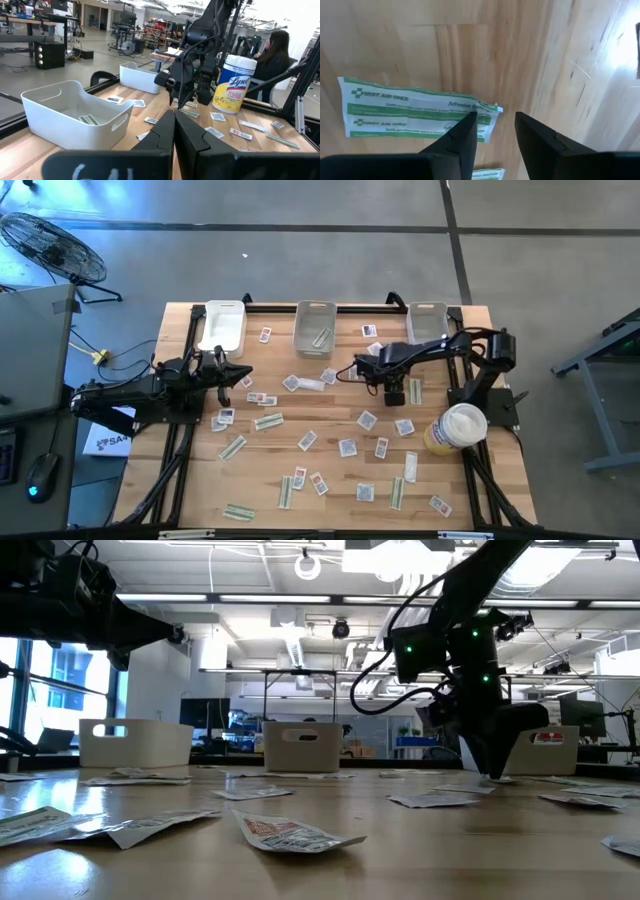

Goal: Pick & Place First Aid Supplies
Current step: Put the green pad into the left gray bin

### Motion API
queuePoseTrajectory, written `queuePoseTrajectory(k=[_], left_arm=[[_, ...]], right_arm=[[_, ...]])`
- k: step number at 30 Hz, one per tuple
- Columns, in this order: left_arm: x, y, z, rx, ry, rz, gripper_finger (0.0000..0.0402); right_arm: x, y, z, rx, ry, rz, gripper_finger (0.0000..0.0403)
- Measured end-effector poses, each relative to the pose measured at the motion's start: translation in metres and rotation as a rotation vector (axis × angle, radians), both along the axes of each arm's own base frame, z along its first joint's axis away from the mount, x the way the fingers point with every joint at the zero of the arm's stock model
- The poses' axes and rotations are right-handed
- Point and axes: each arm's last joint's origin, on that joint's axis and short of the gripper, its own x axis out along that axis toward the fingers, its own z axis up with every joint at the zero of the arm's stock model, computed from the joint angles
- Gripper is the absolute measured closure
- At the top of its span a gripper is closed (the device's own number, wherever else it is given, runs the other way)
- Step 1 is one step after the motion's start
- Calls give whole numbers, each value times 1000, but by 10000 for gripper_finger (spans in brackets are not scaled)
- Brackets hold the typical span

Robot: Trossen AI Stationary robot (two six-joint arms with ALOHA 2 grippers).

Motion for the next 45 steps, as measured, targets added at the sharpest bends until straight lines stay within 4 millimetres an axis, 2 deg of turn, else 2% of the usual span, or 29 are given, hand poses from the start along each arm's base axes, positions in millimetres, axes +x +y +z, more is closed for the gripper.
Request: queuePoseTrajectory(k=[8,16,20,23,34,45], left_arm=[[0,0,0,0,0,0,401],[0,0,0,0,0,0,401],[0,0,0,0,0,0,401],[0,0,0,0,0,0,401],[0,0,0,0,0,0,401],[0,0,0,0,0,0,401]], right_arm=[[-2,-6,0,43,-13,-33,323],[-1,-7,0,14,-18,-46,329],[-3,-9,0,-66,3,-130,328],[-6,-8,1,-63,27,-163,322],[-6,-8,1,-56,26,-127,282],[-7,-7,2,-19,37,-142,279]])
